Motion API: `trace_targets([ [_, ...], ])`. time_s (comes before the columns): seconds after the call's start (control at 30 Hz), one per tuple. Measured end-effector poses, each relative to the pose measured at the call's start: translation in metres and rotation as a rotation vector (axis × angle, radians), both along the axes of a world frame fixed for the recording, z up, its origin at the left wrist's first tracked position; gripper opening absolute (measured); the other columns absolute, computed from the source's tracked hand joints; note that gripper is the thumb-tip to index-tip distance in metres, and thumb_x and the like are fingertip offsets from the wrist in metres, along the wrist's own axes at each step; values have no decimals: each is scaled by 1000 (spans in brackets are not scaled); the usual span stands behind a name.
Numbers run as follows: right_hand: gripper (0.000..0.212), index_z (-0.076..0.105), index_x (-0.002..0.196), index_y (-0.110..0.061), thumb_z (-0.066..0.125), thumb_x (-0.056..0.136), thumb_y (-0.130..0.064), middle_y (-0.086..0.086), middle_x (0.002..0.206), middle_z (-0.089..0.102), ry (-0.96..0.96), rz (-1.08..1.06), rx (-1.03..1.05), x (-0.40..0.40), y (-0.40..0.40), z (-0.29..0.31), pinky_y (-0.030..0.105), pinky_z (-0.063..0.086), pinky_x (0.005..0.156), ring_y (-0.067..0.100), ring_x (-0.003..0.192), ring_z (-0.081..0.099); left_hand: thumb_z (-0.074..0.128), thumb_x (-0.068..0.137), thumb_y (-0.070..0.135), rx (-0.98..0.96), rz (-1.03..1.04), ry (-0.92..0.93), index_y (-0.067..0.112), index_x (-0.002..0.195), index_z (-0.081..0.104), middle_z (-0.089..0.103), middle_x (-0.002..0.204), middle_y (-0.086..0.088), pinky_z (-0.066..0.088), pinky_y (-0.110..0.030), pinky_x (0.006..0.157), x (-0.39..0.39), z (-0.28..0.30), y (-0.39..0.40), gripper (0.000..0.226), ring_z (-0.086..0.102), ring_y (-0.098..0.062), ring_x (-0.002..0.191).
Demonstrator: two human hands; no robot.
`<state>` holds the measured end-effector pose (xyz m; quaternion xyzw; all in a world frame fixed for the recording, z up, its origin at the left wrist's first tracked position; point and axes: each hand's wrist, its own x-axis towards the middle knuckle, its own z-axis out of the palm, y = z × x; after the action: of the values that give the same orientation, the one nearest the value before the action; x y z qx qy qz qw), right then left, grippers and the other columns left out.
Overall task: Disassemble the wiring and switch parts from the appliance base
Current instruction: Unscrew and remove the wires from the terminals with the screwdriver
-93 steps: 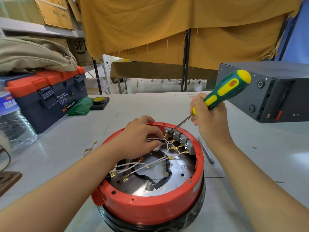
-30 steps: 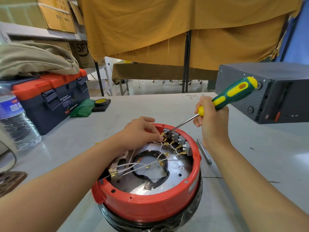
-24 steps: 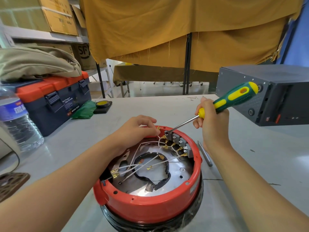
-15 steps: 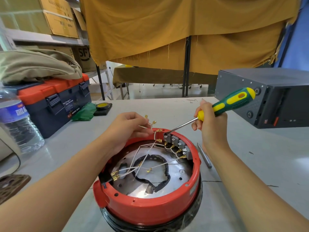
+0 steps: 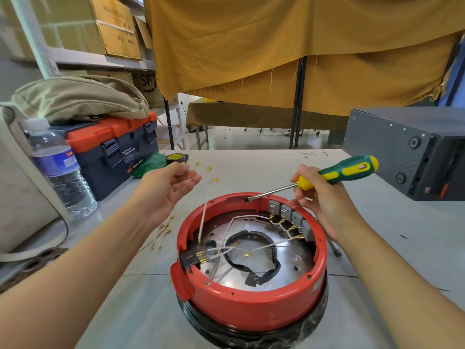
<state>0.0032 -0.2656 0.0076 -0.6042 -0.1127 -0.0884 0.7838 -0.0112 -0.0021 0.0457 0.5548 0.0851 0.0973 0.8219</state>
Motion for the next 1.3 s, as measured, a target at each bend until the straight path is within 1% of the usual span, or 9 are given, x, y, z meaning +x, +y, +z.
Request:
trace_targets([
  [0.13, 21, 62, 77, -7, 57, 93, -21, 3, 54, 53, 6, 0, 8, 1, -1, -1, 23, 53, 53, 10, 45, 48, 54, 89, 4, 75, 71, 108, 1, 82, 58, 65, 73, -9, 54, -15, 49, -5, -14, 36, 9, 68, -10, 53],
  [0.37, 22, 62, 75, -10, 57, 93, -22, 3, 51, 52, 11, -16, 9, 3, 0, -2, 22, 52, 51, 11, 41, 45, 58, 86, 4, 351, 110, 335, -1, 79, 61, 68, 54, -6, 48, -14, 40, -4, -55, 81, 9, 65, -9, 46],
  [0.6, 22, 62, 75, -10, 57, 93, -23, 3, 51, 53, 10, -16, 6, 5, 2, -3, 20, 51, 51, 10, 41, 46, 61, 86, 2, 549, 122, 382, -2, 74, 59, 61, 64, -12, 35, -14, 33, 1, -66, 83, 13, 48, -10, 33],
  [0.8, 23, 63, 74, -12, 57, 93, -25, 3, 52, 53, 13, -16, 5, 5, 1, -4, 21, 52, 52, 10, 43, 48, 68, 85, 10, 871, 155, 391, -2, 78, 69, 61, 62, -10, 42, -18, 45, 4, -67, 92, 14, 47, -15, 44],
  [0.9, 23, 63, 74, -12, 57, 93, -25, 3, 52, 53, 3, -17, -1, 4, 1, -4, 21, 51, 52, 10, 43, 48, 65, 87, 10, 931, 162, 387, 4, 75, 69, 62, 60, -9, 41, -15, 39, 3, -62, 92, 14, 47, -15, 44],
  [1.03, 24, 62, 74, -11, 58, 92, -26, 4, 53, 53, -2, -22, -7, 3, 1, -2, 22, 51, 52, 10, 44, 48, 58, 90, 14, 1046, 126, 225, 11, 87, 70, 68, 70, -5, 41, -19, 44, 1, -46, 74, 13, 55, -13, 51],
  [1.13, 25, 60, 72, -12, 57, 93, -25, 1, 51, 52, -15, -46, -15, 2, 2, -1, 21, 50, 50, 10, 43, 45, 58, 91, 20, 1199, 5, -28, 22, 96, 69, 69, 89, 5, 45, -14, 61, -2, -30, 42, 13, 63, -3, 76],
  [1.23, 27, 60, 69, -14, 57, 93, -26, -2, 48, 50, -24, -83, -30, 2, 3, 0, 24, 51, 51, 10, 43, 42, 61, 89, 24, 1370, -163, -260, 25, 110, 68, 64, 110, 14, 39, -6, 78, -4, -18, 6, 22, 56, 6, 95],
  [1.3, 27, 60, 70, -13, 56, 93, -27, -2, 48, 48, -32, -100, -46, 2, 2, 0, 30, 54, 57, 10, 42, 39, 61, 88, 28, 1443, -283, -317, 27, 121, 62, 59, 124, 15, 31, -4, 85, -4, -16, -14, 33, 49, 6, 106],
])
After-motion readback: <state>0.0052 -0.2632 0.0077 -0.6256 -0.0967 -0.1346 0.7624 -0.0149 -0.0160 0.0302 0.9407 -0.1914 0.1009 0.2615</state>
